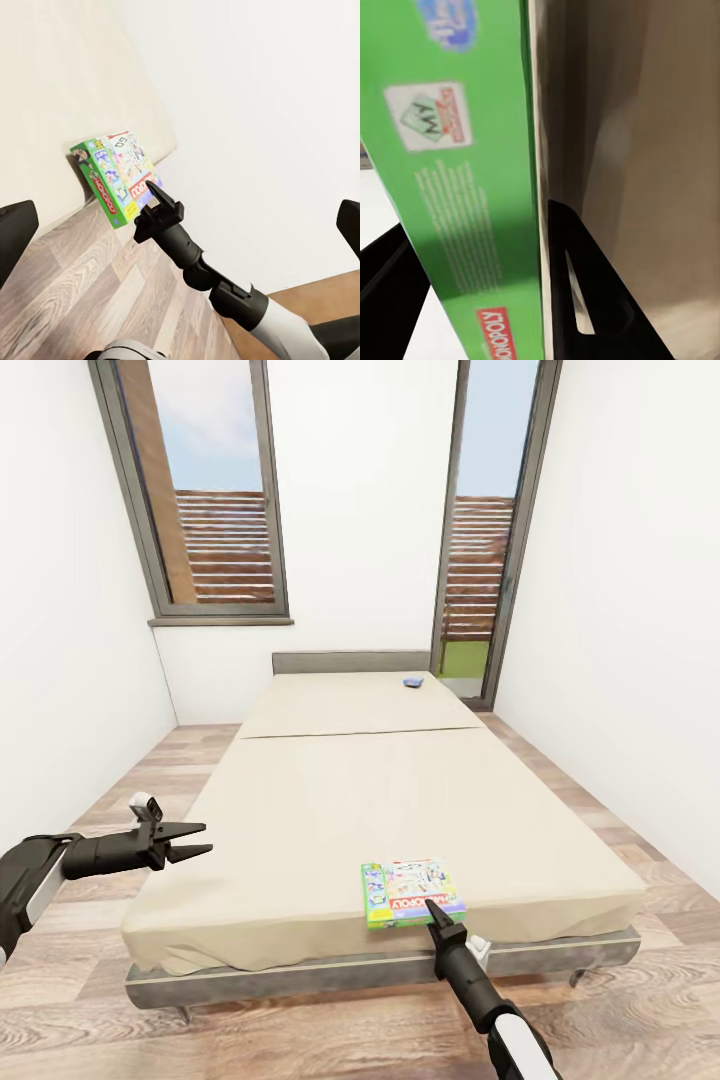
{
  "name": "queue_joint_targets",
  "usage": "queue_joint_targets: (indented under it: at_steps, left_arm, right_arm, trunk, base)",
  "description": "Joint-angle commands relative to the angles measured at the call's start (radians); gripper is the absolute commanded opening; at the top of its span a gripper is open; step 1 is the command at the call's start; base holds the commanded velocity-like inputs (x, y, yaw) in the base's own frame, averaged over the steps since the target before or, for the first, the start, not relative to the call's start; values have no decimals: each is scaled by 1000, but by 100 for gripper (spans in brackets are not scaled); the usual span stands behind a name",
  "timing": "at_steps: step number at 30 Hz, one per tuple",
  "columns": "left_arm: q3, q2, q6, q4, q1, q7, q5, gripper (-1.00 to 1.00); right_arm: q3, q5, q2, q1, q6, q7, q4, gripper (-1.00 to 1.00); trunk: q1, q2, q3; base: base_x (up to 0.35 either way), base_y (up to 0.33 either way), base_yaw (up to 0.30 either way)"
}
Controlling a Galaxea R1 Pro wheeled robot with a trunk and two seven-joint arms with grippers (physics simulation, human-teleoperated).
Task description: Put all the toys in the child's room - the three board games (two on the bed and one on the table), the two jigsaw puzzles on the table, and the tennis ball on the table - inside the toy box on the table in the child's room.
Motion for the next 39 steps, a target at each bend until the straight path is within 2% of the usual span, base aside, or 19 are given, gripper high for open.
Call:
queue_joint_targets:
  at_steps: [1,8,24,31,35,39]
  left_arm:
    - [-3,1,11,0,-1,-5,1,100]
    - [-3,1,11,0,-1,-5,0,100]
    - [-3,1,11,0,0,-5,0,100]
    - [-3,1,11,0,-1,-5,0,100]
    - [-4,1,11,0,-1,-5,0,100]
    - [-4,1,11,0,-1,-5,0,100]
  right_arm:
    - [-4,-7,1,0,9,0,0,-100]
    - [-4,-6,1,-1,9,0,0,-100]
    - [-4,-5,0,0,9,0,-1,-100]
    - [1,-1,-14,-15,16,-20,-20,-100]
    - [6,3,-17,-50,65,-83,-46,-100]
    - [6,10,-19,-66,212,-179,-88,-100]
  trunk:
    - [0,0,-1]
    - [0,0,-1]
    - [-62,112,49]
    - [-88,161,71]
    - [-104,189,84]
    - [-119,217,96]
  base:
    - [0,0,0]
    - [0,0,0]
    - [0,0,0]
    - [0,0,0]
    - [0,0,0]
    - [0,0,0]
